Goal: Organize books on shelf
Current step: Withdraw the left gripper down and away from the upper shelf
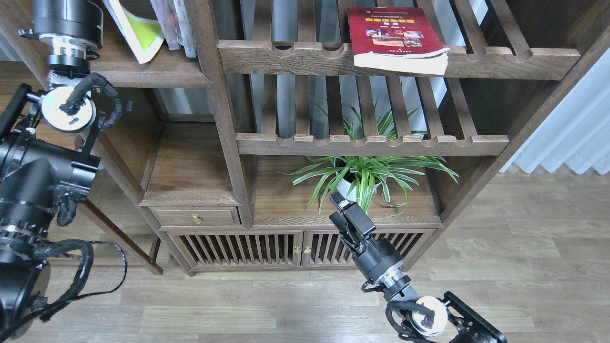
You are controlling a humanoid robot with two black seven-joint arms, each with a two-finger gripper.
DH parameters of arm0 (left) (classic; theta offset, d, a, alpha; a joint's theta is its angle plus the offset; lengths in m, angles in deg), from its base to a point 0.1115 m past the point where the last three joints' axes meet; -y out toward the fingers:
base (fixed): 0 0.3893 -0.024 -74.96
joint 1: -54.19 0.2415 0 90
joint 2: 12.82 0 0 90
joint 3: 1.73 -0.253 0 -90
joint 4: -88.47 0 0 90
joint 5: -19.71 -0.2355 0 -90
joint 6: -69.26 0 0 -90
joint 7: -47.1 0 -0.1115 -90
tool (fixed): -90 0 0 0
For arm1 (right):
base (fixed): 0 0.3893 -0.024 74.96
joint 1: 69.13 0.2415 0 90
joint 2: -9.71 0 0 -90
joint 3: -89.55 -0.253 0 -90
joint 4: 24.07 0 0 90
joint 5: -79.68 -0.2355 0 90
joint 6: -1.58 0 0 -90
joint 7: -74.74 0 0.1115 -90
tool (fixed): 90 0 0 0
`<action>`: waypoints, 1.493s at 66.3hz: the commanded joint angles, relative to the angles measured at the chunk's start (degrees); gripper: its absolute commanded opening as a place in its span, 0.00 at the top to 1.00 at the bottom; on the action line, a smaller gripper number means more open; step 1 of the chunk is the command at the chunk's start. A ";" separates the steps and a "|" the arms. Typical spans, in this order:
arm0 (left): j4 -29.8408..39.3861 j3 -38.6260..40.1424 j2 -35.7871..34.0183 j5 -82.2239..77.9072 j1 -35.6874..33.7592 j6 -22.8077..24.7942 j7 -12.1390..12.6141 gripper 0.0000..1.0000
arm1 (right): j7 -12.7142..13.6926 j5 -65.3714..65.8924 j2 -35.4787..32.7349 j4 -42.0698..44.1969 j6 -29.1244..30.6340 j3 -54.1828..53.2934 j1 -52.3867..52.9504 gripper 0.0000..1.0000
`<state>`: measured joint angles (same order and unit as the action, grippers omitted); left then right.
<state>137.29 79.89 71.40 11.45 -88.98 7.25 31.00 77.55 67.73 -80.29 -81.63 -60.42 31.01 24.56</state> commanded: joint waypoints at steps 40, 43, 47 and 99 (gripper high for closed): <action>17.01 -2.35 0.51 5.71 19.32 0.01 -0.16 0.00 | 0.00 -0.70 0.00 0.00 0.00 0.09 0.08 0.01; 17.89 -2.26 0.51 5.80 20.29 0.01 -0.16 0.00 | 0.00 -0.70 0.00 0.00 0.00 0.09 0.08 0.01; 19.90 -2.00 0.51 5.80 21.70 0.01 -0.16 0.00 | 0.00 -0.70 0.00 0.08 0.00 0.09 0.08 0.01; 23.87 -5.33 5.78 5.62 46.92 0.01 0.10 0.00 | -0.27 -3.78 0.00 -0.09 0.00 0.44 0.17 0.01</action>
<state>161.58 76.64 77.18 17.09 -44.51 7.26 31.21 77.26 63.89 -80.29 -81.62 -60.42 31.12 24.76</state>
